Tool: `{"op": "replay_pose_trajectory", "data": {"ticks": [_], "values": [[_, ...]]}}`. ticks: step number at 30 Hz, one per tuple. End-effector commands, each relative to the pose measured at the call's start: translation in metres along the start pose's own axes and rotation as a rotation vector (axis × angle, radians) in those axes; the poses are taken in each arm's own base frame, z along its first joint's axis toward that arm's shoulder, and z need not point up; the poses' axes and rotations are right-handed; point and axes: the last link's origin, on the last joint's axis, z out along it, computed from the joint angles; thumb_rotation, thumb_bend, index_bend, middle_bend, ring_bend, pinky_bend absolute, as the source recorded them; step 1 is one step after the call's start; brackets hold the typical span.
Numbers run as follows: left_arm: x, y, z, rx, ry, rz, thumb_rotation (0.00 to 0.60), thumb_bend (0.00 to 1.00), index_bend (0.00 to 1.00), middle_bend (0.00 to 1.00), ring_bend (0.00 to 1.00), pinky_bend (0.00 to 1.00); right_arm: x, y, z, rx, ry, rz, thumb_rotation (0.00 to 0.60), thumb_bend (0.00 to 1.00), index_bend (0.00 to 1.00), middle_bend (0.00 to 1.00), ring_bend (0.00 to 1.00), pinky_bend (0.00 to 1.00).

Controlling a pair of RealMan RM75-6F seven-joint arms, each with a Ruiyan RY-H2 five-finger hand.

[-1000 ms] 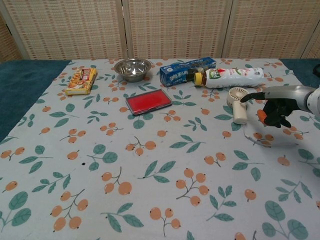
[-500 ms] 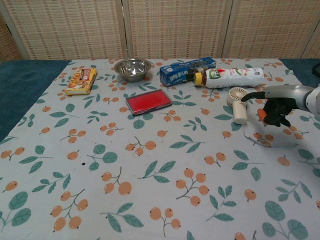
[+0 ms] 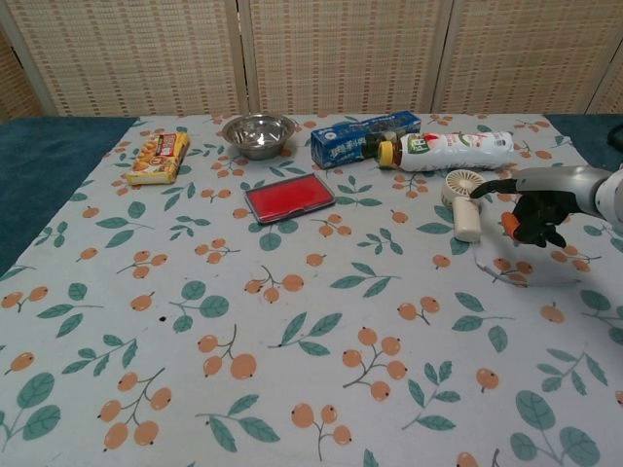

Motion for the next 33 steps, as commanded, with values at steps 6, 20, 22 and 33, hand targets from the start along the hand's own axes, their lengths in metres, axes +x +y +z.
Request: {"op": "replay_pose_trajectory", "data": {"ticks": [6,20,22,33], "values": [[-0.0005,-0.0002,-0.0001,0.0,-0.004,0.002,0.6,0.35,0.29,0.26,0.2,0.37,-0.0011,-0.0003,0.0016,0.0,-0.005,0.002,0.6,0.75,0.0,0.81,0.7,0.74],[-0.0005,-0.0004,-0.0001,0.002,-0.003,0.001,0.6,0.35,0.3,0.26,0.2,0.37,-0.0018,-0.0045,-0.0014,0.015,-0.002,-0.003,0.6,0.75,0.0,0.81,0.7,0.74],[-0.0006,-0.0004,-0.0002,0.002,-0.004,0.002,0.6,0.35,0.29,0.26,0.2,0.37,-0.0017,-0.0044,-0.0012,0.014,-0.001,-0.002,0.6,0.75,0.0,0.81,0.7,0.74],[-0.0005,-0.0005,0.0003,0.002,-0.003,0.001,0.6,0.35,0.29,0.26,0.2,0.37,-0.0035,-0.0016,0.0013,0.006,-0.008,0.0,0.6,0.75,0.0,0.81,0.7,0.74]]}}
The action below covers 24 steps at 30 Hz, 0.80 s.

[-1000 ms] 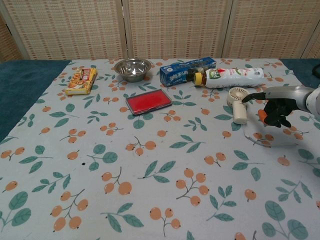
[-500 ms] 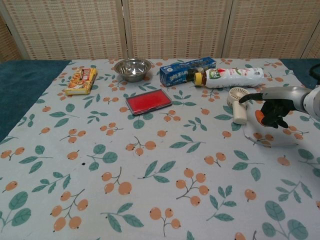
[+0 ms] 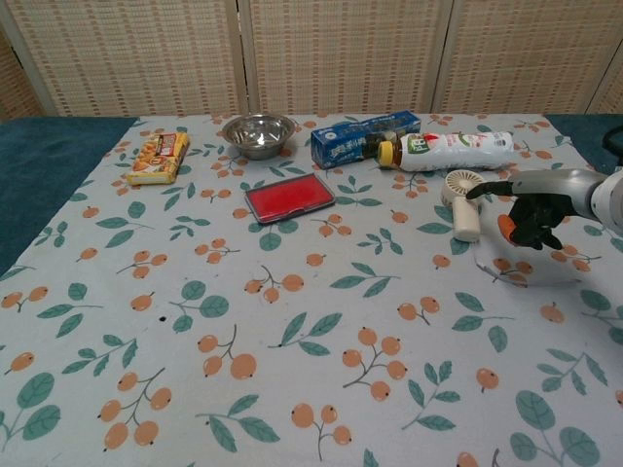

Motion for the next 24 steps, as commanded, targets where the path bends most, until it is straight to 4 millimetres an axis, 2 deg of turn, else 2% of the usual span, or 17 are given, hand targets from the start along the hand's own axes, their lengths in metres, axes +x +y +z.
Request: {"op": "replay_pose_trajectory", "data": {"ticks": [1,24], "values": [[0.0,0.0,0.0,0.0,0.001,-0.001,0.6,0.35,0.29,0.26,0.2,0.37,0.0,0.001,0.0,-0.003,-0.003,0.001,0.6,0.75,0.0,0.81,0.7,0.74],[0.001,-0.001,0.0,0.001,0.004,-0.006,0.6,0.35,0.29,0.26,0.2,0.37,0.0,0.013,0.005,-0.034,-0.004,0.026,0.6,0.75,0.0,0.81,0.7,0.74]]}}
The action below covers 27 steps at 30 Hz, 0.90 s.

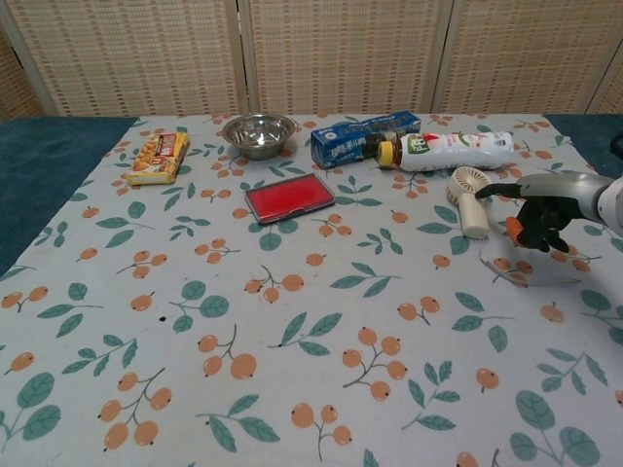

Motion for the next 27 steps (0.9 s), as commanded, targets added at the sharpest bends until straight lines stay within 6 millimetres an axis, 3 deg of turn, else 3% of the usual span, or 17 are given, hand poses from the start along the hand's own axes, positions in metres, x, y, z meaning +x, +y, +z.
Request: {"op": "replay_pose_trajectory", "data": {"ticks": [1,10,14,16,19,23,25,27], "values": [[0.0,0.0,0.0,0.0,0.0,0.0,0.6,0.35,0.3,0.26,0.2,0.37,0.001,0.001,0.0,0.0,0.0,0.004,0.6,0.75,0.0,0.81,0.7,0.74],[0.0,0.0,0.0,-0.002,-0.001,0.001,0.6,0.35,0.3,0.26,0.2,0.37,0.004,0.0,-0.01,0.033,0.02,0.009,0.6,0.74,0.0,0.81,0.7,0.74],[0.0,0.0,0.0,-0.001,-0.002,0.001,0.6,0.35,0.3,0.26,0.2,0.37,0.009,0.001,-0.035,0.097,0.103,-0.043,0.6,0.75,0.0,0.81,0.7,0.74],[0.0,0.0,0.0,0.0,0.0,0.001,0.6,0.35,0.3,0.26,0.2,0.37,0.007,0.013,-0.06,0.116,0.162,-0.101,0.6,0.74,0.0,0.81,0.7,0.74],[0.0,0.0,0.0,0.001,0.0,0.001,0.6,0.35,0.3,0.26,0.2,0.37,0.003,0.029,-0.079,0.114,0.221,-0.156,0.6,0.74,0.0,0.81,0.69,0.74],[0.0,0.0,0.0,-0.001,0.001,0.001,0.6,0.35,0.3,0.26,0.2,0.37,-0.009,0.072,-0.105,0.05,0.362,-0.269,0.6,0.74,0.0,0.81,0.63,0.7],[0.001,0.001,-0.001,-0.003,0.004,0.002,0.6,0.35,0.3,0.26,0.2,0.37,-0.014,0.091,-0.114,0.015,0.426,-0.31,0.6,0.68,0.0,0.79,0.58,0.66],[0.0,0.001,-0.001,-0.005,0.003,0.004,0.6,0.35,0.29,0.26,0.2,0.37,-0.02,0.111,-0.125,-0.027,0.477,-0.348,0.6,0.57,0.0,0.7,0.49,0.58]]}}
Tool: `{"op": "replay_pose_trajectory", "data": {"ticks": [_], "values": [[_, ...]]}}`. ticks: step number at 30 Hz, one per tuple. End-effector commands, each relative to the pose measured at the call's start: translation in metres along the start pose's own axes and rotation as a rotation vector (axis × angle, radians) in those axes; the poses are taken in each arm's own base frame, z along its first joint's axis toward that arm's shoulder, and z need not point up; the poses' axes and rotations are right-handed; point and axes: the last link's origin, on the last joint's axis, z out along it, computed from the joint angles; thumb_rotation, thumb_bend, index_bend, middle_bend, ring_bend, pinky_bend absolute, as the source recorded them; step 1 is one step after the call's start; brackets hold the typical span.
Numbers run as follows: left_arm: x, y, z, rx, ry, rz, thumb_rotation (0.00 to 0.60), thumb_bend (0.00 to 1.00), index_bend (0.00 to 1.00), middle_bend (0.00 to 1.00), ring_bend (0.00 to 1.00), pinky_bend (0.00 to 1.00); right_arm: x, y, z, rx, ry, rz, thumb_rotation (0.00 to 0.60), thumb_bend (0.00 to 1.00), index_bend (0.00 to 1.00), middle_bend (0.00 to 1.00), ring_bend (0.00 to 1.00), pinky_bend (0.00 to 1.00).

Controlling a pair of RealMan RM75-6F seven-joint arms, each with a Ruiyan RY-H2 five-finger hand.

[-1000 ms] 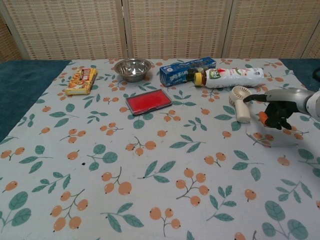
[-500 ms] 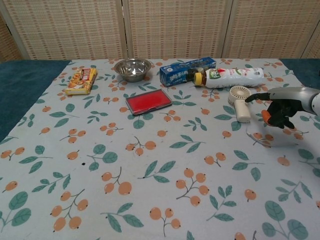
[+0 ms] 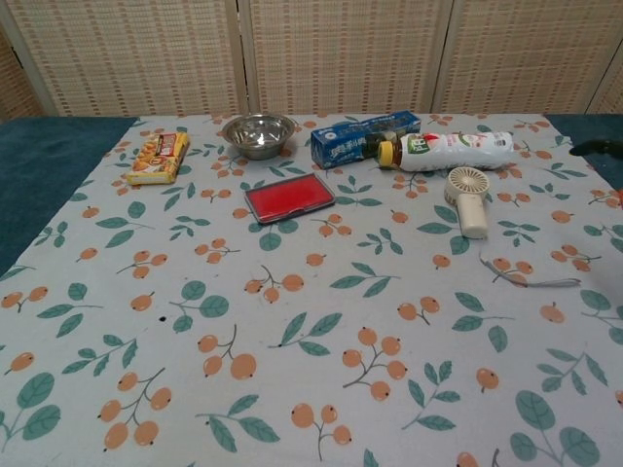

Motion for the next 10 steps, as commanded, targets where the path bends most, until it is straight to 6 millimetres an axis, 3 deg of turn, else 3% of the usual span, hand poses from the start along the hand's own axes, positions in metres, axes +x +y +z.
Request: {"op": "replay_pose_trajectory", "data": {"ticks": [1,5,10], "values": [[-0.001,0.001,0.0,0.0,-0.003,0.003,0.6,0.35,0.29,0.26,0.2,0.37,-0.018,0.05,-0.045,-0.087,0.115,-0.151,0.6,0.51,0.0,0.64,0.43,0.54],[-0.003,0.001,0.001,0.002,-0.01,0.009,0.6,0.35,0.3,0.26,0.2,0.37,-0.017,0.067,-0.055,-0.12,0.178,-0.154,0.6,0.39,0.01,0.48,0.3,0.41],[-0.007,0.002,0.003,0.003,-0.023,0.018,0.6,0.35,0.3,0.26,0.2,0.37,-0.015,0.069,-0.058,-0.09,0.224,-0.147,0.6,0.36,0.03,0.41,0.25,0.38]]}}
